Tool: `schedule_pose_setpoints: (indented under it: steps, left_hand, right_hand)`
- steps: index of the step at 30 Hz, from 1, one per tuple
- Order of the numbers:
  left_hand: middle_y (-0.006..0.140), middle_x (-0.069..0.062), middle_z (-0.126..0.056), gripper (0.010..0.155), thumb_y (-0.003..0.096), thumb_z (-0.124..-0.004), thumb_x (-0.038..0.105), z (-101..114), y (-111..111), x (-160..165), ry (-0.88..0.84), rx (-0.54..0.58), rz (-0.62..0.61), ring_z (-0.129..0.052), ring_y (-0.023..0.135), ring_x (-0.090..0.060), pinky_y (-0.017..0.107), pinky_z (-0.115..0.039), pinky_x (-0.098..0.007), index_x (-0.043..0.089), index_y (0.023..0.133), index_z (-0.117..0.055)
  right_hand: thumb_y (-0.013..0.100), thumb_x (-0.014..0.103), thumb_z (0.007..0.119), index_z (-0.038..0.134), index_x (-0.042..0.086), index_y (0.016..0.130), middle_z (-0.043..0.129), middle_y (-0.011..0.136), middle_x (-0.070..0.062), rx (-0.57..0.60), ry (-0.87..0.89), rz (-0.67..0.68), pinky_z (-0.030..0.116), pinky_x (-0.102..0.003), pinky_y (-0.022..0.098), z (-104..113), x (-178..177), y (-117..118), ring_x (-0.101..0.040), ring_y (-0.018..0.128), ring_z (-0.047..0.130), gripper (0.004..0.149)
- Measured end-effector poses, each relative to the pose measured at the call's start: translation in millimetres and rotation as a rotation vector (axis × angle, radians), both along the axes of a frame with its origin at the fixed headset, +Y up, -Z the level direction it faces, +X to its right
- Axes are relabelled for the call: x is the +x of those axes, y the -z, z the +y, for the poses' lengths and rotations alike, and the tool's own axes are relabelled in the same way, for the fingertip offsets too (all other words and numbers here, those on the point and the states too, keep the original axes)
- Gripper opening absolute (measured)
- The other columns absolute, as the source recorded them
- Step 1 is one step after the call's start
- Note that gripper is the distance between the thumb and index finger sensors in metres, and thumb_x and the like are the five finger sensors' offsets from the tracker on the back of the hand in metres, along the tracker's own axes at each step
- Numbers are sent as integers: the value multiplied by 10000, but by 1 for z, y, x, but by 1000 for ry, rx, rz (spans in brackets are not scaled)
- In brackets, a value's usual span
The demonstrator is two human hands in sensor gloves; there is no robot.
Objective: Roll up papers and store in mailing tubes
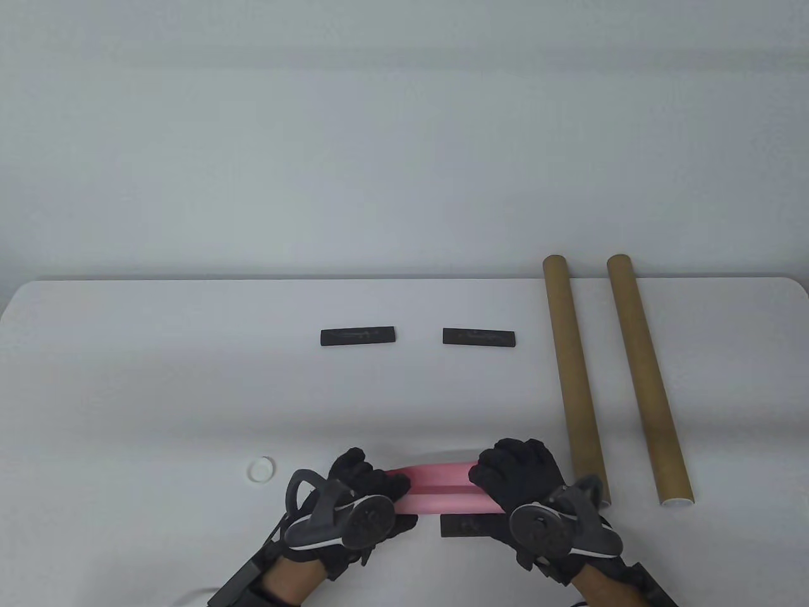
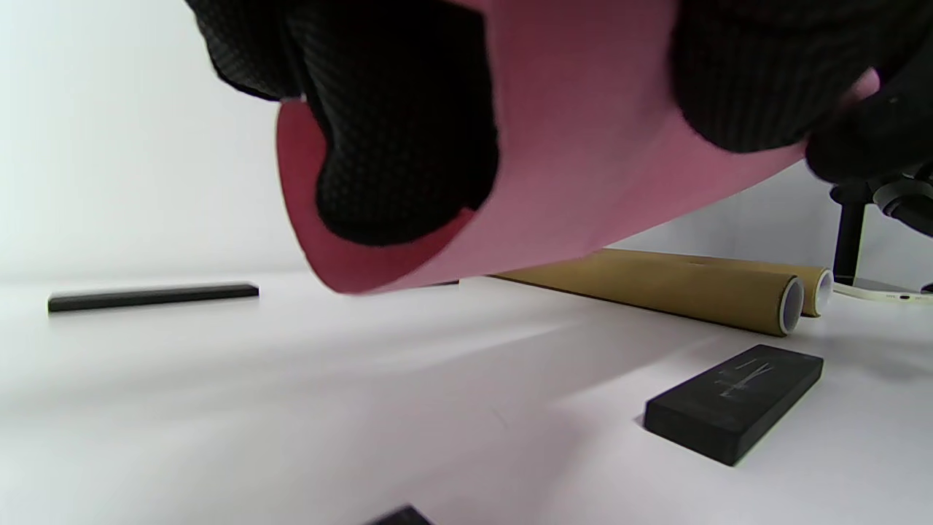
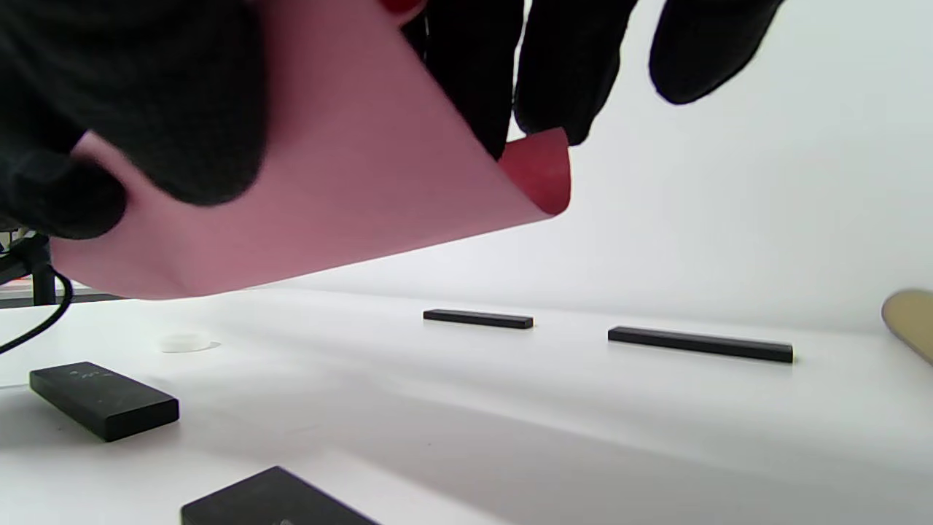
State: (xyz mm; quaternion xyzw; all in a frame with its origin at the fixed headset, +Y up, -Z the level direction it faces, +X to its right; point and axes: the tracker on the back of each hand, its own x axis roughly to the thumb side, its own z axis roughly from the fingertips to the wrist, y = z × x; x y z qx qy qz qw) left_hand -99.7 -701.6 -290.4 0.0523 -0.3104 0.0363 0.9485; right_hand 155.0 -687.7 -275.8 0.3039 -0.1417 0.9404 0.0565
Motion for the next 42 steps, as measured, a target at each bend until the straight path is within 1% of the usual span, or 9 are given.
schedule_pose_setpoints:
  steps: [4,7,13,18,21,26,30,35,42]
  left_hand:
    - [768,67,-956,701,344,-800,670,2,-6,3,53,104,-12,-1007,723,-168,708,-660,-515,314,943,-731]
    - [698,90,-978,660,348,-818,648,5,-8,5,56,156,-41,-1032,664,-142,703,-673,-506,313,914,-759]
    - [420,126,-1041,614,329,-773,699,2,0,0,-13,-10,-1,-1086,380,-83,683,-744,-479,302,781,-893]
    - [762,65,-958,697,341,-799,674,0,-4,2,34,65,-8,-1007,715,-172,720,-654,-521,311,934,-737]
    - [674,96,-971,601,349,-847,621,6,-8,5,77,163,-18,-1022,637,-129,710,-671,-505,357,884,-773]
    - [444,121,-1036,588,330,-800,681,4,0,-2,-6,28,17,-1081,404,-87,693,-732,-479,319,786,-885]
    - [538,114,-1037,634,333,-771,698,1,1,-2,24,46,18,-1082,499,-103,700,-721,-482,320,835,-849]
    - [749,77,-960,665,345,-823,648,4,-5,3,81,167,-8,-1012,705,-156,713,-672,-507,322,920,-745]
    - [494,114,-1027,630,336,-772,686,1,1,-1,45,68,6,-1075,465,-102,693,-729,-481,300,828,-851]
  right_hand:
    - [440,579,834,927,204,762,941,827,-73,-43,17,1,631,-721,687,0,1,2,-405,858,894,503]
    - [402,684,772,1000,210,600,1033,665,-51,-102,22,13,682,-709,656,-1,2,6,-371,729,995,562]
    - [422,599,864,674,188,1023,697,1056,-102,10,3,9,591,-715,717,3,1,-1,-453,992,716,753]
    - [447,578,830,880,207,830,874,904,-74,0,30,6,634,-708,695,3,-2,-2,-417,915,837,536]
    - [421,669,756,987,207,646,1004,720,-55,-78,41,20,681,-703,663,1,-1,2,-378,769,973,563]
    - [431,603,849,675,177,1024,679,1071,-119,-12,29,-8,590,-718,711,1,1,0,-474,996,706,751]
    - [467,507,859,785,238,946,758,1032,-84,-1,40,10,600,-708,720,-1,-1,-1,-439,997,741,555]
    - [426,646,781,974,198,689,982,779,-59,-95,39,16,692,-689,666,-4,0,6,-387,806,952,554]
    - [446,561,855,744,209,991,739,1055,-90,-22,10,17,618,-697,719,-3,-1,1,-443,1003,735,658]
